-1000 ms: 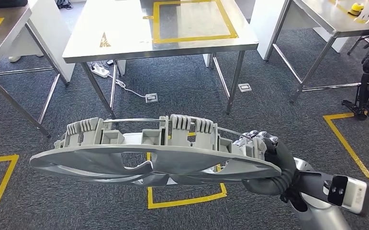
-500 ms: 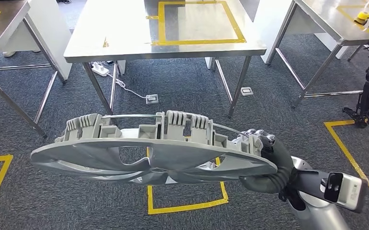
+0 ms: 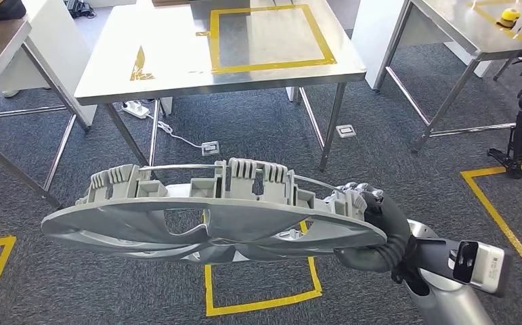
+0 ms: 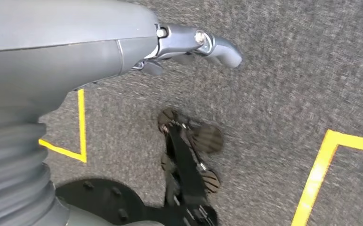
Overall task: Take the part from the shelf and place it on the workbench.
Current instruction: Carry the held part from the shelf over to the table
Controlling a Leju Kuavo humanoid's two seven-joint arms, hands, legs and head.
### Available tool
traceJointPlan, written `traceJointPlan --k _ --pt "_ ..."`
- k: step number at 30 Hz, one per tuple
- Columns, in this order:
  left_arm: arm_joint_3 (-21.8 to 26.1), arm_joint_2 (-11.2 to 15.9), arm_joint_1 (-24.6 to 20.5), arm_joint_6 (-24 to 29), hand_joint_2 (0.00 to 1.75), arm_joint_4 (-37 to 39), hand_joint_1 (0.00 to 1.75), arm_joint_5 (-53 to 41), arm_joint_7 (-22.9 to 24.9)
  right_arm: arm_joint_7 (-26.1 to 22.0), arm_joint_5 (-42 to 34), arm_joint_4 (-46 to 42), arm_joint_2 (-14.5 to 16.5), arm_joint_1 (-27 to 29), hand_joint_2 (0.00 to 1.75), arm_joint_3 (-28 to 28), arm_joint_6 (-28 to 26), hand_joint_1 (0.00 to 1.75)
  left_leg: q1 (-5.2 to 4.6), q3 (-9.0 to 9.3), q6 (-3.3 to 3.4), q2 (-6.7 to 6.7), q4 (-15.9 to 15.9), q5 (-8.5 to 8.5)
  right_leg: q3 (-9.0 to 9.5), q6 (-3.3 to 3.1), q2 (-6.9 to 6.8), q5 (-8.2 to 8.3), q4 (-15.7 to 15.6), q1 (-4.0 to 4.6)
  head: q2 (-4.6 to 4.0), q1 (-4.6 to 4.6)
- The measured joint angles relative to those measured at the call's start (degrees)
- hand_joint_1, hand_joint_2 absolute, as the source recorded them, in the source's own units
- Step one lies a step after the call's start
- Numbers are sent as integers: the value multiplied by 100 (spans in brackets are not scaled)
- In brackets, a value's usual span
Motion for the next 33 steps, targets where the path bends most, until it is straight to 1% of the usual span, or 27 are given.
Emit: traceJointPlan --k 1,2,3,5,6,7,9,10,11,12,13,15,16,17,18,20,21,22,24,25,26,27,28,30,31,32,33 --pt "0 0 10 0 175 -1 0 0 0 3 2 0 1 9 175 1 0 175 0 -163 0 0 176 -50 36 -1 7 -37 1 4 0 -5" --pt "0 0 18 0 175 -1 0 0 0 6 3 0 1 16 175 2 0 175 0 -233 5 0 153 16 83 4 16 -76 3 6 0 -10" --pt "0 0 24 0 175 -1 0 0 0 8 3 0 2 20 175 2 0 175 0 -198 15 0 -82 208 143 12 23 -121 4 7 0 -14" --pt "0 1 29 0 175 -1 0 0 0 9 3 0 4 18 175 2 0 175 -5 31 59 -1 -858 743 269 44 26 -220 10 13 0 -19" --pt "0 1 30 0 175 -1 0 -1 0 10 3 0 6 17 175 2 0 175 -14 122 86 -1 -1157 878 307 67 27 -265 14 19 0 -21" --pt "0 1 32 0 175 -1 0 -2 0 13 6 -1 9 17 175 2 1 175 -24 175 120 -2 -1331 960 329 100 29 -304 17 24 0 -22" --pt "0 -2 41 0 175 -1 0 -8 0 28 20 -1 17 24 175 2 4 175 -34 213 190 -5 -1391 925 347 174 36 -330 58 31 0 -21" --pt "0 -7 46 0 175 -1 0 -14 0 36 32 -2 20 26 175 0 7 175 -25 252 225 -10 -1405 950 351 211 33 -340 107 27 0 -19" --pt "0 -10 47 0 175 -2 0 -21 0 43 42 -3 22 24 175 -2 9 175 -14 292 257 -14 -1414 937 317 242 30 -351 223 24 0 -10" --pt "-1 -13 42 0 175 -3 0 -28 0 43 48 -4 24 19 175 -4 11 175 -3 336 285 -18 -1423 920 212 273 27 -404 419 14 0 4" --pt "-1 -15 37 0 175 -3 0 -36 0 42 50 -6 26 19 175 -6 13 175 4 366 307 -19 -1432 895 22 300 23 -505 729 0 0 17" --pt "-1 -13 32 0 175 -3 0 -47 0 39 55 -7 31 38 175 -7 13 175 7 414 327 -19 -1432 829 -482 351 23 -784 1439 -27 0 39" --pt "-1 -14 35 0 175 -3 0 -53 0 40 62 -7 31 55 175 -7 13 175 7 447 325 -20 -1430 791 -684 366 23 -859 1659 -40 0 45" --pt "-1 -16 40 0 175 -3 0 -58 0 43 70 -7 31 68 175 -7 13 175 8 493 316 -22 -1429 750 -788 371 22 -812 1682 -48 0 52" --pt "-1 -20 43 0 175 -3 0 -63 0 44 77 -7 31 77 175 -7 13 175 10 554 302 -24 -1428 704 -785 362 22 -635 1498 -54 0 60" --pt "-1 -31 43 0 175 -3 0 -68 0 43 84 -7 32 82 175 -9 13 175 11 687 263 -23 -1426 602 -561 328 13 -78 722 -54 0 79" --pt "-1 -33 36 0 175 -3 0 -68 0 42 84 -5 33 83 175 -10 14 175 8 735 235 -25 -1426 555 -454 308 4 74 390 -41 0 89" --pt "-2 -34 27 0 175 -4 0 -68 0 40 84 -5 35 85 175 -12 15 175 3 759 200 -23 -1437 512 -387 283 -3 147 179 -26 0 95" --pt "-2 -32 16 0 175 -4 0 -68 0 41 86 -5 40 91 175 -15 20 175 -5 811 118 -22 -1427 484 -344 201 1 100 82 -6 0 93" --pt "-1 -28 14 0 175 -6 0 -68 0 42 90 -8 43 95 175 -17 21 175 -2 836 81 -18 -1414 466 -296 156 9 117 63 -14 0 87" --pt "-1 -26 13 0 175 -7 0 -68 0 42 90 -9 44 92 175 -19 24 175 2 854 56 -16 -1340 444 -235 112 12 116 45 -24 0 79" --pt "-1 -26 7 0 175 -7 0 -68 0 39 85 -11 45 86 175 -21 29 175 8 802 37 -15 -1192 379 -167 75 10 95 38 -29 0 64" --pt "-2 -25 -1 0 175 -7 0 -68 0 33 75 -12 47 81 175 -22 35 175 14 674 23 -14 -931 274 -106 47 8 66 32 -32 0 49" --pt "-2 -25 -6 0 175 -5 0 -68 0 25 59 -11 49 80 175 -25 47 175 16 231 -3 -14 -204 -21 -22 12 10 -17 32 -18 0 17" --pt "-2 -21 2 0 175 -5 0 -68 0 25 56 -11 49 87 175 -25 49 175 15 20 -12 -13 63 -125 21 6 16 -60 33 -10 0 11" --pt "-1 -18 12 0 175 -5 0 -68 0 26 56 -11 50 93 175 -25 50 175 14 -122 -13 -14 164 -137 74 3 23 -107 33 -3 0 6" --pt "-1 -15 21 0 175 -5 0 -68 0 27 56 -11 50 97 175 -25 50 175 13 -163 -4 -14 49 -14 138 6 30 -157 34 4 0 0"
